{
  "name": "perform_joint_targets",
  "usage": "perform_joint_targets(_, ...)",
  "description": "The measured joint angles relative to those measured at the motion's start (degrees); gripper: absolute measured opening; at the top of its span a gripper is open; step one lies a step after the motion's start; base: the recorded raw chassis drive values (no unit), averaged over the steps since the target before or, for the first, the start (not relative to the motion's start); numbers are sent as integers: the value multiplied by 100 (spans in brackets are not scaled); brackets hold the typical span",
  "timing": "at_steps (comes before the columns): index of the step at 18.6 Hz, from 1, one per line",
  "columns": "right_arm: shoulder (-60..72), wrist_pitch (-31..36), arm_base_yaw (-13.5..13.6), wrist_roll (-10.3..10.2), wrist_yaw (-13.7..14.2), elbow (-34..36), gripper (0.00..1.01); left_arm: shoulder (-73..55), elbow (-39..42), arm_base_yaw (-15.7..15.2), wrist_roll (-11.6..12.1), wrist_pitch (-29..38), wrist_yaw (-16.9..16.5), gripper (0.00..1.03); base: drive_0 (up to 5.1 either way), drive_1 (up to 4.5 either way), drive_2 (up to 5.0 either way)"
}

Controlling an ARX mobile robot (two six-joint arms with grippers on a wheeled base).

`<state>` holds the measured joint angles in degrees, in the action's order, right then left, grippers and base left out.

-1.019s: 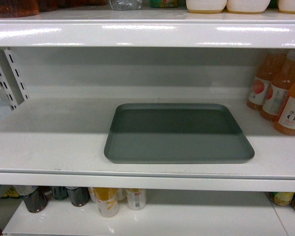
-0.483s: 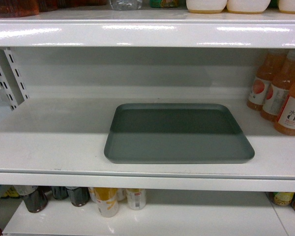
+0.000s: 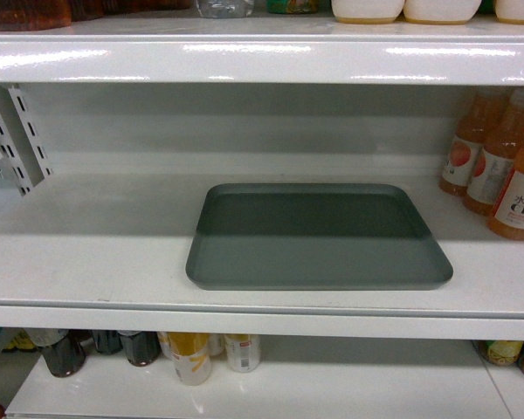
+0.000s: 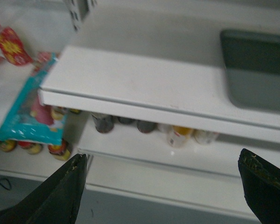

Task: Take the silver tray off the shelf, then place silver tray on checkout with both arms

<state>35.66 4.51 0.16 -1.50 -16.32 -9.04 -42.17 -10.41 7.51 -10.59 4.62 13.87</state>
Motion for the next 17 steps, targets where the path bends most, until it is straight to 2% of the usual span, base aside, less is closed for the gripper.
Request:
perform_joint_targets(1, 1012, 625, 138, -90, 111, -120, 98, -1185, -153, 94, -66, 553, -293, 98, 0, 0, 0)
perform_joint_targets(3, 2894, 1764, 267, -310, 267, -459, 98, -3032, -732, 293, -101, 1539, -592, 98, 0, 0, 0)
perform_joint_targets(4, 4878, 2739, 321, -570, 280, -1161, 98, -4959, -1779, 457, -164, 2044, -789, 98, 0, 0, 0)
perform_joint_targets(5, 6266, 2903, 328, -811, 332, -2076, 98, -6142, -2754, 492, -350, 1884, -837, 98, 0, 0, 0)
perform_joint_targets(7, 6610, 2857, 328, -870, 334, -2376, 98, -6411, -3071, 531, -365, 1836, -837, 98, 0, 0, 0)
perform_joint_targets(10, 7611, 2793, 396, -946, 557, -3305, 98, -7189, -4054, 614, -433, 1508, -791, 98, 0, 0, 0)
perform_joint_targets(17, 8214, 2695, 398, -964, 752, -4002, 98, -7722, -4697, 656, -428, 1298, -776, 98, 0, 0, 0)
